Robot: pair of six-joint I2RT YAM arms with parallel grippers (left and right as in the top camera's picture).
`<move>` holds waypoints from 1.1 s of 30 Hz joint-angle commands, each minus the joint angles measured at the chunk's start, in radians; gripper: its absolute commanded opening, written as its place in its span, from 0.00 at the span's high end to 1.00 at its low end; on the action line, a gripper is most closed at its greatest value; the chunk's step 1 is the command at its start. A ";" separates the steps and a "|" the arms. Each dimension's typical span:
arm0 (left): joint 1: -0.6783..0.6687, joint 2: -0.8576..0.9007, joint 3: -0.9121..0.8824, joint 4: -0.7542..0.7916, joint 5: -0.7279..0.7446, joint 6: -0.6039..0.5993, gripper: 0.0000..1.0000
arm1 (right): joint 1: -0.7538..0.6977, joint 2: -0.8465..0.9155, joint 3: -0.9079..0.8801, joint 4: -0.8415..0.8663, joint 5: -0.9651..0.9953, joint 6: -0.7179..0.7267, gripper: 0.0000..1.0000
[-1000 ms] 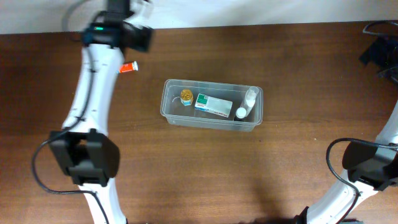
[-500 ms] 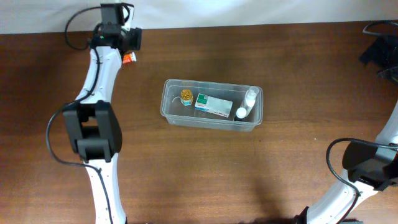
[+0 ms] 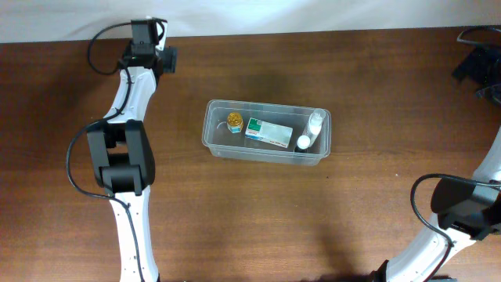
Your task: Pack container
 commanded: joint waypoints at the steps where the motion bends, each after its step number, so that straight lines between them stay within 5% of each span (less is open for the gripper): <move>1: 0.027 0.059 0.007 0.000 -0.011 0.013 0.19 | -0.003 -0.019 0.013 -0.005 0.016 -0.006 0.02; 10: 0.032 0.069 0.007 -0.028 -0.011 0.013 0.19 | -0.003 -0.019 0.013 -0.005 0.016 -0.006 0.02; 33: 0.032 0.069 0.007 -0.544 -0.011 0.013 0.18 | -0.003 -0.019 0.013 -0.005 0.016 -0.006 0.02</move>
